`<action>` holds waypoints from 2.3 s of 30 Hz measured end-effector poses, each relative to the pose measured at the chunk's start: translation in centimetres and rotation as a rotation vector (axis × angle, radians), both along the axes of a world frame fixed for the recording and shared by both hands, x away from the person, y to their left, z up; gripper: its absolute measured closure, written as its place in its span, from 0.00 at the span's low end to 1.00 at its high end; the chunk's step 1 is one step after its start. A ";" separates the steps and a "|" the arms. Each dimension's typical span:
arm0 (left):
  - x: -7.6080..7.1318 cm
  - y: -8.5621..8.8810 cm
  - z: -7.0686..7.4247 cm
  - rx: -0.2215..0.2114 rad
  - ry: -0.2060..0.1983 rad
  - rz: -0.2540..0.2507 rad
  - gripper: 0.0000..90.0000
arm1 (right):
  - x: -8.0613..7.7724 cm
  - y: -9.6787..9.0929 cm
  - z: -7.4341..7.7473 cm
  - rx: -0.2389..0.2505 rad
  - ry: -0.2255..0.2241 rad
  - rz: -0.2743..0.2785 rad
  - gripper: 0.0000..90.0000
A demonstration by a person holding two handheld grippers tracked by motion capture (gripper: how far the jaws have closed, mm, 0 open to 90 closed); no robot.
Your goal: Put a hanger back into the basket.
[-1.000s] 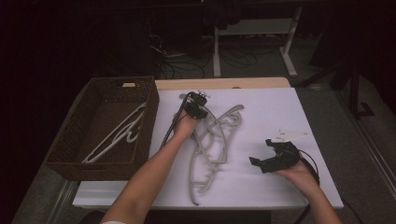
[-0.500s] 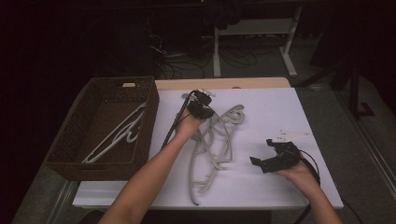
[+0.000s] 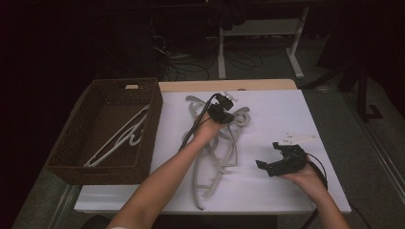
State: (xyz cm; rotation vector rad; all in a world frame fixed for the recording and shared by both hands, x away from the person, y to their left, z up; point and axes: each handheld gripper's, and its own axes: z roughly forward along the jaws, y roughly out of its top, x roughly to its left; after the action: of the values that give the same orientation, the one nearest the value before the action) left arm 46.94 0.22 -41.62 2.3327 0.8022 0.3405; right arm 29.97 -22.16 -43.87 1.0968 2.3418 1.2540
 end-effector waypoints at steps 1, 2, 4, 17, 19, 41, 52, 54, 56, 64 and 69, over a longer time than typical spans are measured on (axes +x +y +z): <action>0.2 -0.4 0.0 -0.001 0.000 0.000 0.98 | 0.0 0.0 0.0 0.000 -0.001 0.001 0.02; 0.5 -0.9 0.0 0.001 0.004 -0.005 0.98 | 0.0 0.0 0.0 0.001 0.000 0.001 0.02; 0.7 -1.7 -0.1 0.008 0.004 -0.012 0.98 | 0.0 -0.1 0.0 0.005 0.001 -0.001 0.02; -0.1 -4.8 -1.1 0.022 0.049 -0.093 1.00 | -0.1 -0.5 0.2 0.013 -0.010 -0.007 0.02; -0.5 -5.0 -1.1 0.020 0.058 -0.113 1.00 | 0.0 -0.5 0.2 0.013 -0.010 -0.011 0.02; -6.0 -1.8 -1.8 -0.031 0.160 -0.260 1.00 | 0.0 -0.5 0.2 0.006 -0.012 -0.018 0.02; -8.5 0.2 -1.6 -0.040 0.167 -0.300 0.96 | 0.0 -0.5 0.2 0.002 -0.011 -0.020 0.02; -8.7 0.8 -1.1 -0.058 0.157 -0.284 0.92 | 0.0 -0.5 0.2 0.001 -0.011 -0.020 0.02; -8.9 1.6 -0.5 -0.075 0.139 -0.272 0.86 | 0.0 -0.4 0.1 0.000 -0.010 -0.020 0.02; -10.6 6.0 1.4 -0.095 0.109 -0.194 0.62 | 0.0 -0.5 0.1 -0.001 -0.008 -0.023 0.02; -12.5 8.2 0.8 -0.087 0.120 -0.183 0.56 | 0.0 -0.5 0.0 -0.009 -0.007 -0.024 0.02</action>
State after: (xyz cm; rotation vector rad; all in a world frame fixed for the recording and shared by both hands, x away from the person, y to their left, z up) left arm 34.42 8.37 -40.79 2.3393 0.6399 0.0856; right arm 30.01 -22.63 -43.86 1.1127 2.3206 1.2357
